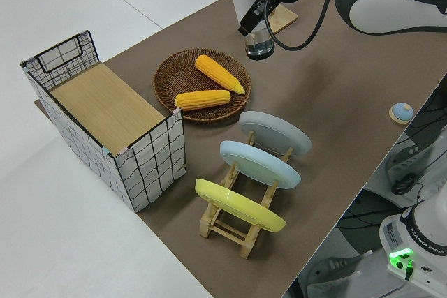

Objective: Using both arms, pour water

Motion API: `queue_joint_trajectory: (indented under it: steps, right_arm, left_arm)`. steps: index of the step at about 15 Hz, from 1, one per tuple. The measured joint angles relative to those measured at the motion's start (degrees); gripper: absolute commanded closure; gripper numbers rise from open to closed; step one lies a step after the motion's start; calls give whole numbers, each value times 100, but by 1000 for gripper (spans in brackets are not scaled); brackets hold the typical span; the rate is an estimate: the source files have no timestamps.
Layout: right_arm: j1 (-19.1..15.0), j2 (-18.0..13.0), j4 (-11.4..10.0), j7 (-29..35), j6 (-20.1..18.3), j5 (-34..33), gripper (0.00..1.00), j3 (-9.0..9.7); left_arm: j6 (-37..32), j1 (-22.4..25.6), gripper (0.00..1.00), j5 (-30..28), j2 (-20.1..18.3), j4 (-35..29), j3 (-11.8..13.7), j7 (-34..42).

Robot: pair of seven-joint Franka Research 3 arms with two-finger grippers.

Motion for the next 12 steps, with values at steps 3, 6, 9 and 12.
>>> queue_joint_trajectory:
  steps: [3, 6, 9, 12]
  right_arm:
    - [30, 78, -63, 636, 520, 0, 1000, 471]
    - [149, 212, -153, 1339, 1020, 1, 1000, 761]
    - [250, 426, -204, 2081, 1469, 0, 1000, 1012]
    - [450, 731, -251, 2675, 2048, 0, 1000, 1164]
  left_arm:
    - [1, 0, 883, 5, 0, -6, -19, -4]
    - [-6, -4, 883, 6, -2, -36, -54, -4]
    - [-24, -11, 883, 8, -28, -113, -215, -121]
    - [-25, -221, 883, 12, -96, -263, -345, -387]
